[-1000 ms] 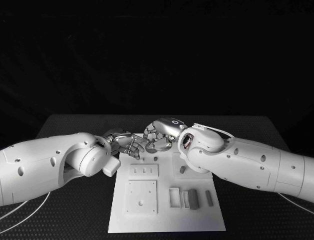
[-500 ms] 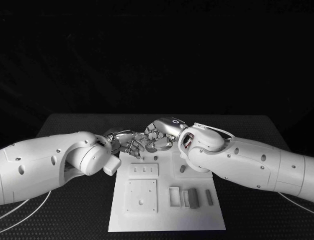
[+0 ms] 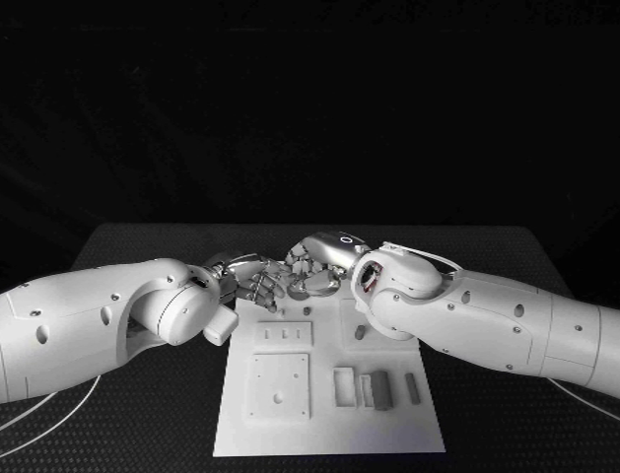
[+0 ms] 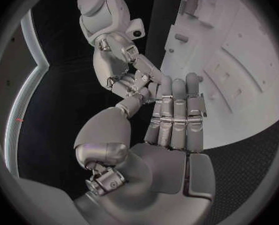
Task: Assemble the parts on the task board
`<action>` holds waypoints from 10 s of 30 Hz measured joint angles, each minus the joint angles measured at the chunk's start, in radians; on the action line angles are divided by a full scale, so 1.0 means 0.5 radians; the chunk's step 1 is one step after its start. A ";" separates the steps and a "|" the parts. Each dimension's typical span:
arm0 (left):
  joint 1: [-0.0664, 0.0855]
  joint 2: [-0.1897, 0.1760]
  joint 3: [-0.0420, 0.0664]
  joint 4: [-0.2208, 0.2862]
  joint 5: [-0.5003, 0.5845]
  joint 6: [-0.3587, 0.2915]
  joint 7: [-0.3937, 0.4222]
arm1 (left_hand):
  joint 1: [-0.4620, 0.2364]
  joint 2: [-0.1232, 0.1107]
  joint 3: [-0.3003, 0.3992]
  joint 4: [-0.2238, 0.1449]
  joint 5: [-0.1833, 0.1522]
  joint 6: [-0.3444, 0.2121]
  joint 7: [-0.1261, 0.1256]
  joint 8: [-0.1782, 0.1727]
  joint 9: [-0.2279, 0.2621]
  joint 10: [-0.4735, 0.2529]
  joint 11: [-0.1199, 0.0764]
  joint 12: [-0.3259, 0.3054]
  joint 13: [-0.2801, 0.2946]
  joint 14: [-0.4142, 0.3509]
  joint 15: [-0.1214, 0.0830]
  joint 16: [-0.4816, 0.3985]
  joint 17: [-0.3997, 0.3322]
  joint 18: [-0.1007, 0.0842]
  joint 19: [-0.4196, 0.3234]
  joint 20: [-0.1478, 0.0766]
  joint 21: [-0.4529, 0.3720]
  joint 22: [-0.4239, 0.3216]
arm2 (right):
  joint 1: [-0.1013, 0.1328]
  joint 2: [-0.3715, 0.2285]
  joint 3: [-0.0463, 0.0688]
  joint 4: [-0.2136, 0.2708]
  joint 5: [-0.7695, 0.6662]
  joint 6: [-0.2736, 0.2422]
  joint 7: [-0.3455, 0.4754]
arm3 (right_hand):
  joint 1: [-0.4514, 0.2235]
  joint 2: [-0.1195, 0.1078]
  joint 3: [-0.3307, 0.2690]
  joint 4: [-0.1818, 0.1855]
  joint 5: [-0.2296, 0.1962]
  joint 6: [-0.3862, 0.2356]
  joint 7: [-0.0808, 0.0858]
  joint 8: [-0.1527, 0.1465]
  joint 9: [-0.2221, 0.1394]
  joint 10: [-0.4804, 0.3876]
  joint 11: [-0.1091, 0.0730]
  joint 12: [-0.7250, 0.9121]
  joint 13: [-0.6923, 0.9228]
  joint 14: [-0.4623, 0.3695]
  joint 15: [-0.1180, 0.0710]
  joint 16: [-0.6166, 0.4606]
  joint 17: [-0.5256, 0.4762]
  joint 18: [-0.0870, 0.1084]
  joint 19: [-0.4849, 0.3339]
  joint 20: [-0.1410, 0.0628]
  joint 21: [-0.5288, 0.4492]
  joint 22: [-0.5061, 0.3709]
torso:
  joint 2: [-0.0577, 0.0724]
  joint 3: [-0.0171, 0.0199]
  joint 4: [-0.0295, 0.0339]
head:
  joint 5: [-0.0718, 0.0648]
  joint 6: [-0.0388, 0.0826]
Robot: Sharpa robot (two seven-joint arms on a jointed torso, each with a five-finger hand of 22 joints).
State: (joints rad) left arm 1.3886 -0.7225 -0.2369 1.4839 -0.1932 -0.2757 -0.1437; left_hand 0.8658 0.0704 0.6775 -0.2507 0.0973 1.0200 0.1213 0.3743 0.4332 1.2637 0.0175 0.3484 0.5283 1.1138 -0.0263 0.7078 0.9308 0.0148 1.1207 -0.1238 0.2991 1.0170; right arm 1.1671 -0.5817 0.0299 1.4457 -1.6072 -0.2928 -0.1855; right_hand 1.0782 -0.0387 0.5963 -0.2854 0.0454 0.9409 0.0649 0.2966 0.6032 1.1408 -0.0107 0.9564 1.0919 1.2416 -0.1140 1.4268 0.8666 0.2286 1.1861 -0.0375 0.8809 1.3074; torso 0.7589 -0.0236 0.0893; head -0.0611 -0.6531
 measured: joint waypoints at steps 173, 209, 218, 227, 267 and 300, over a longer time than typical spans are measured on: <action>-0.149 0.298 0.001 -0.261 -1.524 0.361 -0.752 | 0.001 -0.170 -0.050 0.069 0.593 0.160 -0.109 -0.007 -0.004 0.172 -0.158 0.433 0.311 0.167 -0.166 0.620 -0.149 -0.003 0.229 -0.148 0.240 0.439 | -0.008 -0.183 0.095 -0.267 0.415 -0.328 -0.034 | -0.121 -0.373 0.022 0.287 0.001 -0.312 0.184 -0.226 -0.079 -0.123 0.128 -0.031 -0.068 -0.072 0.106 -0.021 -0.014 -0.025 -0.050 0.038 -0.054 0.000 | -0.002 0.0015 0.002 | -0.010 -0.109; -0.156 0.321 0.003 -0.280 -1.536 0.375 -0.750 | -0.001 -0.169 -0.057 0.076 0.582 0.161 -0.110 0.051 0.001 0.169 -0.160 0.433 0.312 0.163 -0.163 0.628 -0.165 -0.003 0.225 -0.153 0.240 0.444 | -0.008 -0.182 0.095 -0.268 0.416 -0.316 -0.039 | -0.121 -0.373 0.022 0.298 0.001 -0.315 0.186 -0.226 -0.078 -0.123 0.128 -0.031 -0.071 -0.071 0.106 -0.021 -0.014 -0.025 -0.053 0.041 -0.054 0.000 | 0.000 0.0002 0.002 | -0.013 -0.114; -0.160 0.328 0.005 -0.288 -1.538 0.384 -0.747 | 0.000 -0.170 -0.069 0.089 0.493 0.161 -0.111 0.078 0.002 0.168 -0.161 0.465 0.322 0.163 -0.163 0.676 -0.190 -0.003 0.225 -0.152 0.240 0.462 | -0.008 -0.183 0.095 -0.268 0.416 -0.314 -0.039 | -0.121 -0.373 0.022 0.298 0.001 -0.315 0.186 -0.226 -0.078 -0.123 0.128 -0.031 -0.072 -0.071 0.106 -0.021 -0.015 -0.025 -0.053 0.041 -0.054 0.000 | 0.000 0.0002 0.002 | -0.014 -0.117; -0.161 0.333 0.005 -0.289 -1.541 0.384 -0.745 | 0.010 -0.183 -0.073 0.109 0.430 0.162 -0.111 0.109 0.002 0.169 -0.161 0.488 0.329 0.164 -0.164 0.705 -0.205 -0.003 0.225 -0.152 0.248 0.478 | -0.008 -0.184 0.095 -0.267 0.417 -0.312 -0.039 | -0.121 -0.373 0.022 0.298 0.001 -0.314 0.185 -0.226 -0.078 -0.123 0.128 -0.031 -0.072 -0.071 0.106 -0.021 -0.015 -0.024 -0.053 0.041 -0.054 0.000 | 0.000 0.0013 0.002 | -0.015 -0.118; -0.169 0.340 0.006 -0.283 -1.540 0.388 -0.713 | -0.023 -0.169 -0.276 0.052 0.396 0.365 -0.230 0.175 0.568 0.198 -0.193 0.526 0.336 0.127 -0.216 0.790 -0.291 -0.001 0.282 -0.203 0.247 0.520 | -0.008 -0.186 0.095 -0.269 0.423 -0.306 -0.040 | -0.121 -0.373 0.016 0.303 0.001 -0.314 0.186 -0.226 -0.077 -0.123 0.128 -0.031 -0.075 -0.071 0.106 -0.021 -0.015 -0.024 -0.052 0.039 -0.054 0.000 | -0.002 -0.0012 0.003 | -0.020 -0.120; -0.165 0.330 0.008 -0.295 -1.536 0.402 -0.695 | 0.056 -0.205 -0.283 0.043 0.360 0.213 -0.149 0.045 0.527 0.058 -0.127 0.448 0.268 0.055 -0.195 0.780 -0.387 -0.001 0.249 -0.185 0.168 0.500 | -0.008 -0.188 0.095 -0.270 0.432 -0.303 -0.040 | -0.121 -0.373 0.016 0.315 0.001 -0.314 0.185 -0.226 -0.076 -0.123 0.128 -0.031 -0.079 -0.071 0.106 -0.021 -0.017 -0.024 -0.053 0.034 -0.062 0.000 | -0.001 0.0017 0.001 | -0.021 -0.122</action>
State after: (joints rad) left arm 1.3060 -0.5574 -0.2327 1.3365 -0.9613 -0.0746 -0.4911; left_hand 0.8940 -0.0323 0.5360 -0.2290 0.2775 1.1266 0.0467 0.3969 0.6964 1.2927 -0.0460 0.5725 0.6622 1.1414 -0.1238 1.0979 0.7371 0.0143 1.2454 -0.2166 0.3833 1.2672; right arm 1.1633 -0.6759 0.0772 1.3109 -1.3914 -0.4443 -0.2052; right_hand 1.0176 -0.2251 0.6044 -0.1281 0.0457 0.7840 0.1573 0.1835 0.5651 1.0794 0.0533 0.9409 1.0527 1.2059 -0.0608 1.4163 0.8583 0.2164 1.1595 -0.0207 0.8499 1.3074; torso 0.7586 -0.0227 0.0895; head -0.0717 -0.7140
